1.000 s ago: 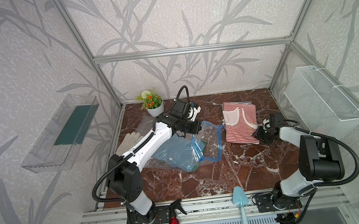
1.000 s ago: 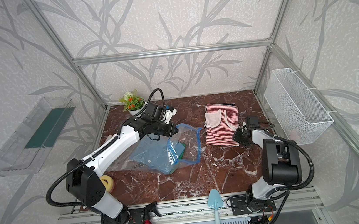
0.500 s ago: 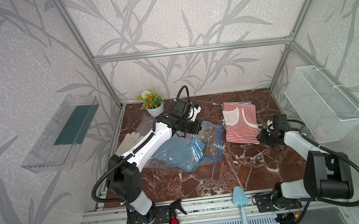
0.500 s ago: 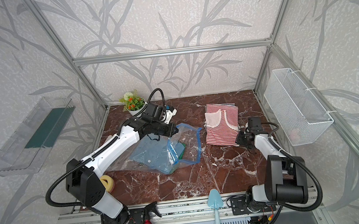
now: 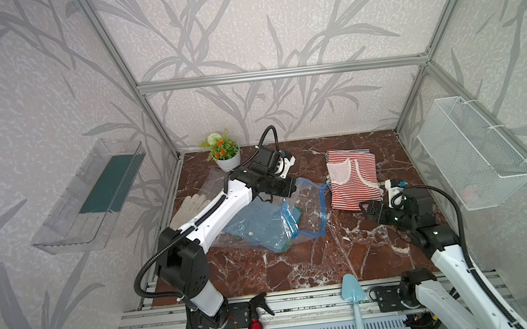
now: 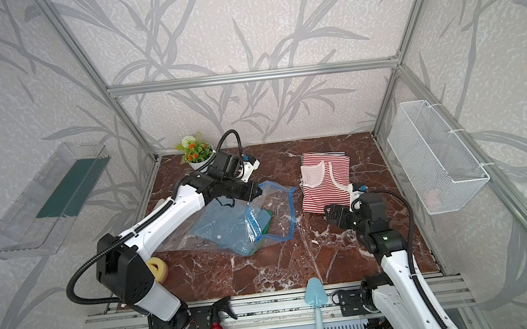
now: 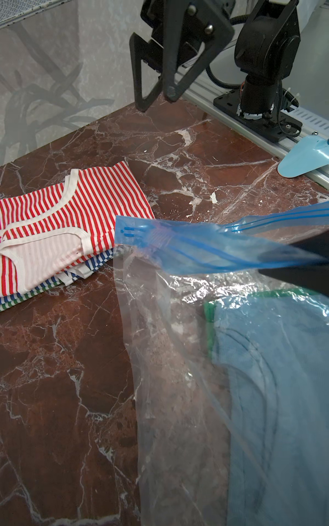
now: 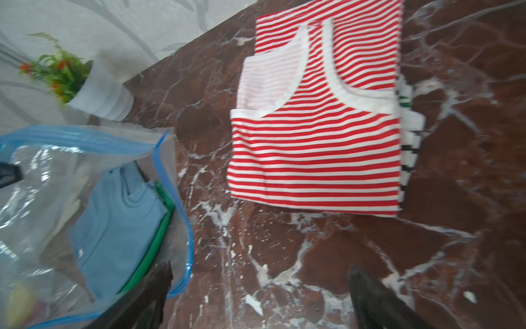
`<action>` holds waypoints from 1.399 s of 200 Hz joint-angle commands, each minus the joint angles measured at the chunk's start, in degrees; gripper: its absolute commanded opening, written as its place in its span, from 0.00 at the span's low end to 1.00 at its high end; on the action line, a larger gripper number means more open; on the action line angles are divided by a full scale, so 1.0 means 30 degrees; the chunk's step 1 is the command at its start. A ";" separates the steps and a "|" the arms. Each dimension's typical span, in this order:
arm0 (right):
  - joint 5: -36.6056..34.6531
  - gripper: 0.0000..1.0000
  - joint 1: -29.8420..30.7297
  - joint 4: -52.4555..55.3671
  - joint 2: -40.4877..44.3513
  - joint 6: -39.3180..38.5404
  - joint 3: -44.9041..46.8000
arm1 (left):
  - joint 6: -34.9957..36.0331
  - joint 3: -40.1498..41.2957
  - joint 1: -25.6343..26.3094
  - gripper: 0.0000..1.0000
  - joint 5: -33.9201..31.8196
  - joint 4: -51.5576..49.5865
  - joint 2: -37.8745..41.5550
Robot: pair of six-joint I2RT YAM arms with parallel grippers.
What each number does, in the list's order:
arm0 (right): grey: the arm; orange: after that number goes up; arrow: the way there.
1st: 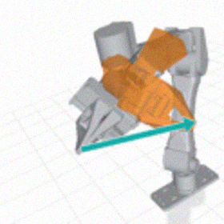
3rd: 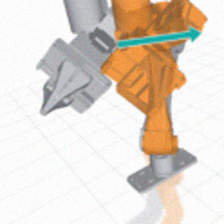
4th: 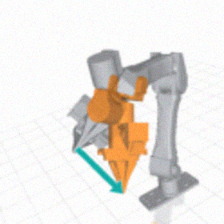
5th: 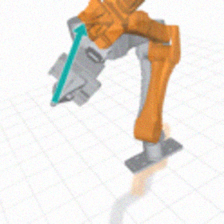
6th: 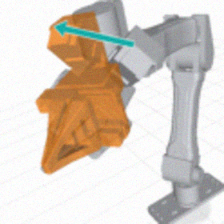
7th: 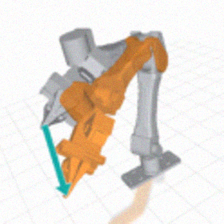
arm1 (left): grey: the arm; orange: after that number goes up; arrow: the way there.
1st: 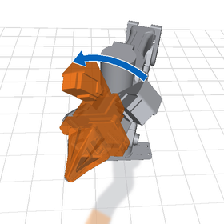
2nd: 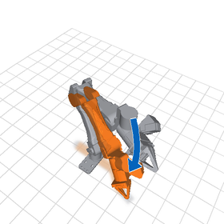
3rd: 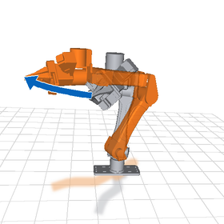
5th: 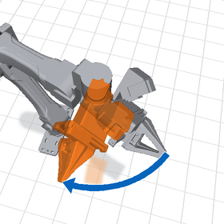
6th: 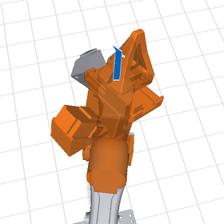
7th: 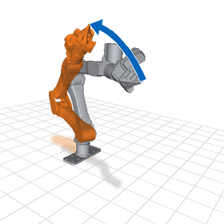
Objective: Take the tank top out of the vacuum bag
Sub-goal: Adjust the tank top, then take out the tank top from the vacuum bag.
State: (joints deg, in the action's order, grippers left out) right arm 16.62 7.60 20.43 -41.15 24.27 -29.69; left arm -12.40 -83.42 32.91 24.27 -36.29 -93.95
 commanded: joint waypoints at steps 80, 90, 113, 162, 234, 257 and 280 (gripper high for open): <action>0.1075 0.47 0.9052 -0.6791 -1.0073 0.3540 -0.2649 | 0.0386 0.0157 0.0265 0.00 0.0098 0.0304 0.0615; 0.0958 0.41 0.9471 -0.6972 -1.0723 0.3547 -0.2912 | 0.0424 0.0160 0.0297 0.00 0.0054 0.0277 0.0617; 0.0764 0.36 1.0118 -0.6925 -1.1920 0.3333 -0.3534 | 0.0429 0.0149 0.0367 0.00 0.0050 0.0265 0.0608; 0.0348 0.30 1.1061 -0.5356 -1.4174 0.2165 -0.5460 | 0.0472 0.0149 0.0412 0.00 0.0025 0.0290 0.0585; 0.1202 0.28 1.1728 -0.4450 -1.7656 0.2050 -0.7309 | 0.0531 0.0268 0.0480 0.00 0.0284 0.0521 0.0730; 0.1271 0.28 1.1738 -0.4319 -1.8436 0.2727 -0.7932 | 0.0521 0.0431 0.0510 0.00 0.0668 0.0799 0.0930; 0.1700 0.30 1.1758 -0.4557 -1.9039 0.3160 -0.8485 | 0.0517 0.0687 0.0516 0.00 0.0927 0.1217 0.1276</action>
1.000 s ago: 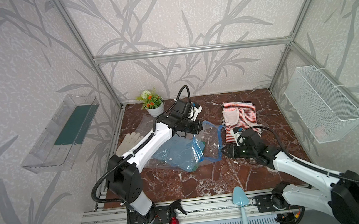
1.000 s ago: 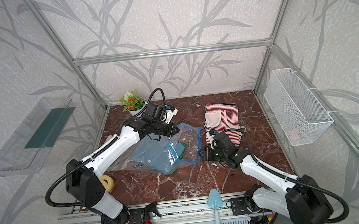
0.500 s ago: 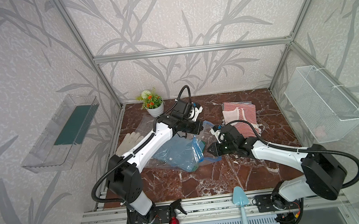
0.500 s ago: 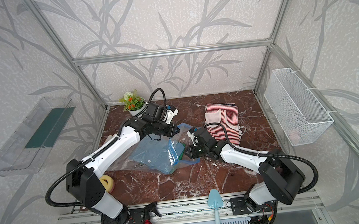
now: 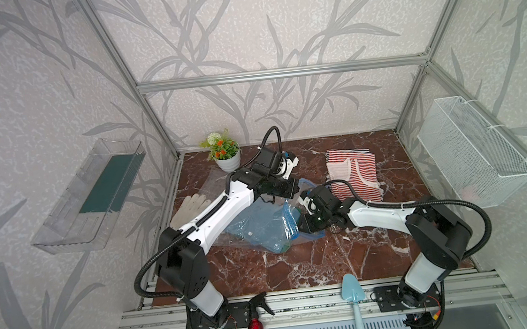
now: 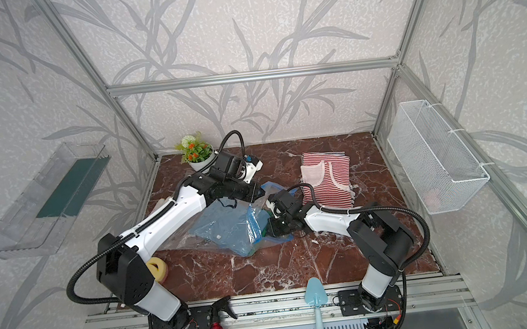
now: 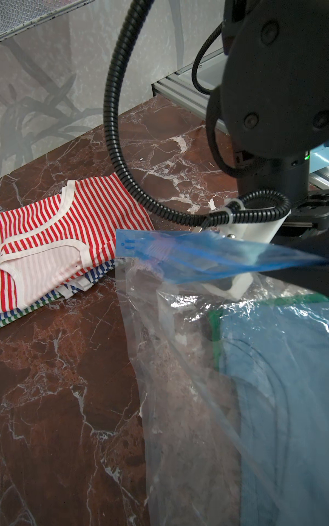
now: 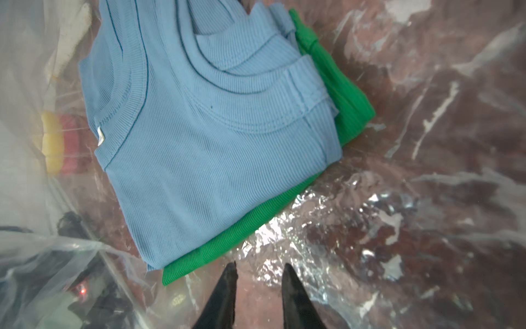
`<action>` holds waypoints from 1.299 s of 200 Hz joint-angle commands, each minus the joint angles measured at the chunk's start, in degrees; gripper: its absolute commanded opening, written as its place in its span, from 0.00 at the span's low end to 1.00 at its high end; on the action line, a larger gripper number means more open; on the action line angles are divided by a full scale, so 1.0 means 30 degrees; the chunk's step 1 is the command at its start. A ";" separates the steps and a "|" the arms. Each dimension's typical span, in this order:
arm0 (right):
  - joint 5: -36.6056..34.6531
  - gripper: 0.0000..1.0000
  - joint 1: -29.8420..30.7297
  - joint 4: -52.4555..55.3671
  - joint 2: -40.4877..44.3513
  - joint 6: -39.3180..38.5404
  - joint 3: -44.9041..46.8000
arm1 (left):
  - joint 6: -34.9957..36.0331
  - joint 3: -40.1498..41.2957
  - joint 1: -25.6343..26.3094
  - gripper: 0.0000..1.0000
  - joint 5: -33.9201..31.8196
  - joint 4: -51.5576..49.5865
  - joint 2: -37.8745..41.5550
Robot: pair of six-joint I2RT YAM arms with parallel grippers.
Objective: Take the tank top out of the vacuum bag
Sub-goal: Take out the tank top from the vacuum bag.
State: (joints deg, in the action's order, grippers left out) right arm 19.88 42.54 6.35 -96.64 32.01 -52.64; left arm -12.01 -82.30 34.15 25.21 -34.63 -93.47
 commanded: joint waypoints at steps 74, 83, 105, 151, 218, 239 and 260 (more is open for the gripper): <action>-0.0163 0.41 0.0291 -0.0363 -0.1478 0.1383 -0.1129 | 0.0336 0.0380 0.0227 0.00 0.0822 0.0821 0.1354; -0.0090 0.41 0.0362 -0.0552 -0.1507 0.1400 -0.1171 | 0.0340 0.0368 0.0245 0.00 0.0824 0.0816 0.1326; -0.0071 0.41 0.0547 -0.0677 -0.1576 0.1965 -0.1412 | 0.0287 0.0381 0.0238 0.00 0.0825 0.0821 0.1276; -0.0219 0.35 0.0796 -0.1076 -0.2376 0.2910 -0.2083 | 0.0301 0.0364 0.0334 0.00 0.0883 0.0822 0.1223; -0.1300 0.36 0.0965 -0.0556 -0.2796 0.3231 -0.2462 | 0.0298 0.0344 0.0350 0.00 0.0858 0.0778 0.1304; -0.1422 0.36 0.0993 -0.0650 -0.2928 0.3334 -0.2491 | 0.0301 0.0361 0.0368 0.00 0.0826 0.0792 0.1304; -0.1573 0.34 0.1016 -0.0684 -0.3111 0.3436 -0.2651 | 0.0311 0.0363 0.0379 0.00 0.0825 0.0785 0.1307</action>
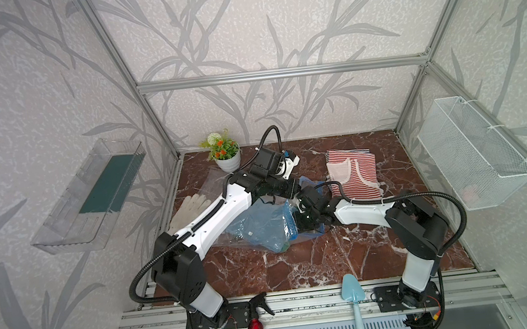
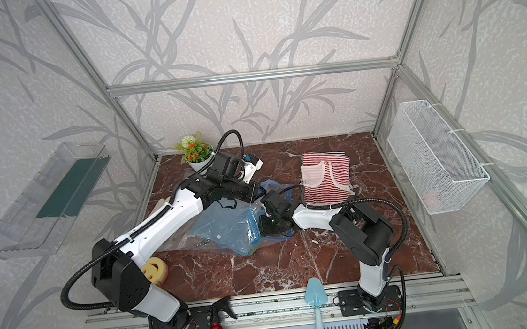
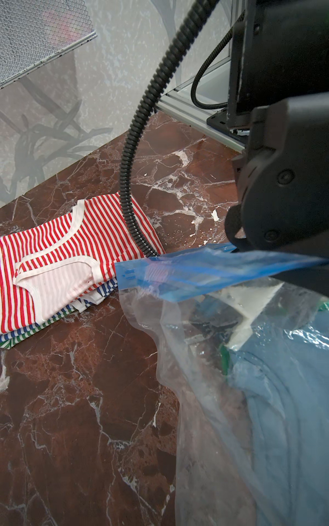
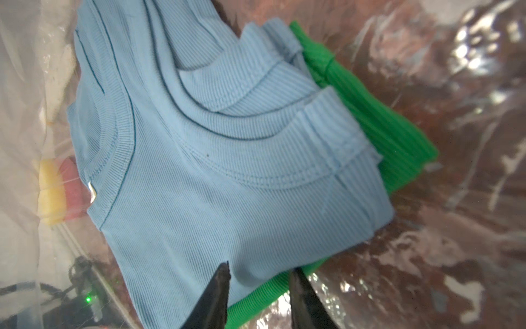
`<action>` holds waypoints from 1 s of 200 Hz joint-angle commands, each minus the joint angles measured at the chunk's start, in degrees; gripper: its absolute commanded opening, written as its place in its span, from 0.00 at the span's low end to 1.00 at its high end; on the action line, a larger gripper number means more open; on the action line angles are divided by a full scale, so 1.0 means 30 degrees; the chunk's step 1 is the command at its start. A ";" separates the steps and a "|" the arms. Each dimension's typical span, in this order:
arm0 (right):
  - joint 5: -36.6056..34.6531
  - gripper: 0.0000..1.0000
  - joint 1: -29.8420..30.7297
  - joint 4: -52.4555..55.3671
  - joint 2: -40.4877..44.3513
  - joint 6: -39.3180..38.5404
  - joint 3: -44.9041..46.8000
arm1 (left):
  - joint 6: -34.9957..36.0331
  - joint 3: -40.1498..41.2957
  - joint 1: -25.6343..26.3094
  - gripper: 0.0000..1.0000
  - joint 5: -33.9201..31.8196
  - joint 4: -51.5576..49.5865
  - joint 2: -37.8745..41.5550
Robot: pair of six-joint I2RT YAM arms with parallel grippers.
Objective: Take the tank top out of the vacuum bag
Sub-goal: Take out the tank top from the vacuum bag.
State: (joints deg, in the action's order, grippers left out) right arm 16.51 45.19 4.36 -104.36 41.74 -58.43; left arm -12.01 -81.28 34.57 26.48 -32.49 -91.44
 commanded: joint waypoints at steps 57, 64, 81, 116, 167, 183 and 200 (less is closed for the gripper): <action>-0.0612 0.24 0.0193 0.0278 -0.0807 0.0180 -0.1300 | 0.0308 0.0015 0.0279 0.00 0.0431 0.0058 0.0622; -0.0612 0.23 0.0179 0.0333 -0.0810 0.0158 -0.1362 | 0.0312 0.0021 0.0261 0.00 0.0439 0.0049 0.0626; -0.0597 0.20 0.0201 0.0333 -0.0810 0.0118 -0.1469 | 0.0311 0.0020 0.0284 0.00 0.0431 0.0064 0.0597; -0.0524 0.08 0.0230 0.0439 -0.0679 -0.0096 -0.1717 | 0.0341 0.0010 0.0284 0.00 0.0358 0.0024 0.0599; -0.0582 0.01 0.0463 0.0320 -0.0039 -0.0610 -0.1891 | 0.0385 0.0016 0.0343 0.00 0.0124 -0.0061 0.0509; -0.0612 0.00 0.0548 0.0064 0.0176 -0.0664 -0.1773 | 0.0418 0.0012 0.0346 0.00 -0.0019 -0.0073 0.0567; -0.0553 0.00 0.0580 -0.0290 0.0440 -0.0670 -0.1595 | 0.0429 -0.0011 0.0346 0.00 -0.0279 -0.0180 0.0541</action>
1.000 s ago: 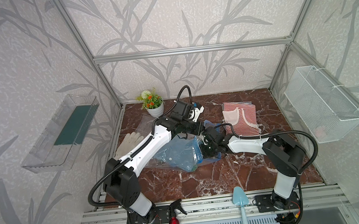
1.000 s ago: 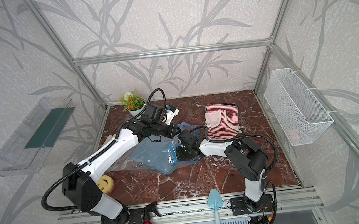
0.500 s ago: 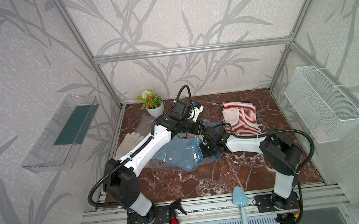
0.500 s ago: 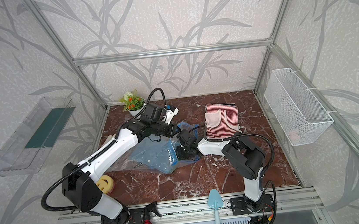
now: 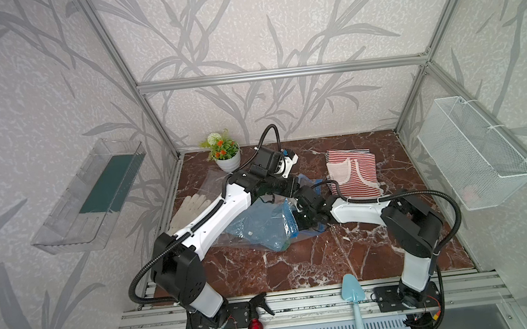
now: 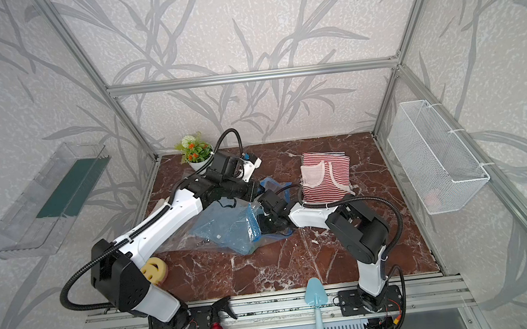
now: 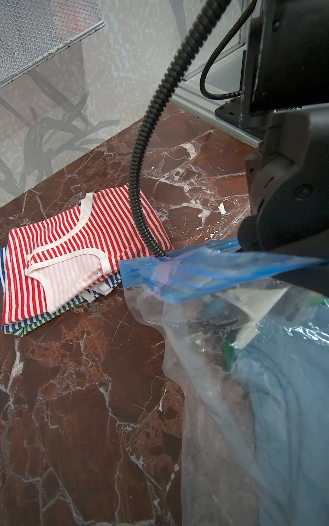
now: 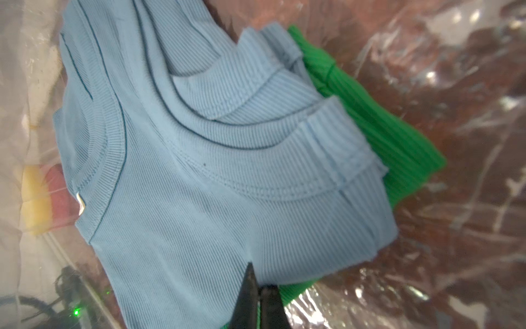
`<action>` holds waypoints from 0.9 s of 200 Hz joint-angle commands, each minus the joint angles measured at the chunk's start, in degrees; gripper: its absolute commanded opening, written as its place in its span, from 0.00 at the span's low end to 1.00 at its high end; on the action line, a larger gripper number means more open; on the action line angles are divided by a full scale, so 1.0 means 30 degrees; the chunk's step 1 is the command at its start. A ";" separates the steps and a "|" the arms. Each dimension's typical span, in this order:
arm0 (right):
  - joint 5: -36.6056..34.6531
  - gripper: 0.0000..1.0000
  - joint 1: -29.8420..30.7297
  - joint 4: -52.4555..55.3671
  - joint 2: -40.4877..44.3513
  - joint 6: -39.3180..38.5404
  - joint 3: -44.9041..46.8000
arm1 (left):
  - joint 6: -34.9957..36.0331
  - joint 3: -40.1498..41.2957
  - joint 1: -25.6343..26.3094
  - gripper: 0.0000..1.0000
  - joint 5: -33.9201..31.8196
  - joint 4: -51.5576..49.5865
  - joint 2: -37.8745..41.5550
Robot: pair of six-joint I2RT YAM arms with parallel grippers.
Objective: Take the tank top out of the vacuum bag
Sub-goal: Take out the tank top from the vacuum bag.
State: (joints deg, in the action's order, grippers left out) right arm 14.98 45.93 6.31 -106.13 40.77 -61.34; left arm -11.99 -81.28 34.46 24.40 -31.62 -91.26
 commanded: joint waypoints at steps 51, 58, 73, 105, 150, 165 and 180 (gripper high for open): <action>-0.0666 0.00 0.0362 -0.1174 0.2675 0.0024 0.0455 | -0.0042 -0.0213 0.0160 0.00 -0.0814 -0.0851 0.0278; -0.0820 0.00 0.0360 -0.0834 0.2658 0.0045 0.0438 | -0.0075 -0.0210 0.0131 0.00 -0.0825 -0.0852 0.0279; -0.1155 0.00 0.0320 -0.0038 0.3210 0.0119 0.0508 | -0.0033 -0.0208 0.0071 0.00 -0.0998 -0.0923 0.0301; -0.1549 0.00 0.0160 -0.0193 0.4346 0.0696 0.1530 | 0.0075 -0.0213 -0.0097 0.00 -0.1342 -0.1017 0.0395; -0.1750 0.00 -0.0477 0.0267 0.6289 0.1577 0.2326 | 0.0092 -0.0250 -0.0294 0.00 -0.1447 -0.1132 0.0284; -0.1390 0.00 -0.0667 0.0242 0.6658 0.1636 0.2356 | 0.0114 -0.0242 -0.0312 0.00 -0.1410 -0.1136 0.0189; -0.1396 0.00 -0.0684 0.0553 0.7043 0.1562 0.2183 | 0.0157 -0.0261 -0.0325 0.00 -0.1471 -0.1143 0.0100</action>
State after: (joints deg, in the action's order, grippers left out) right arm 11.00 44.42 6.39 -87.88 44.82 -54.54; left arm -12.19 -81.28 33.74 20.84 -33.50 -91.26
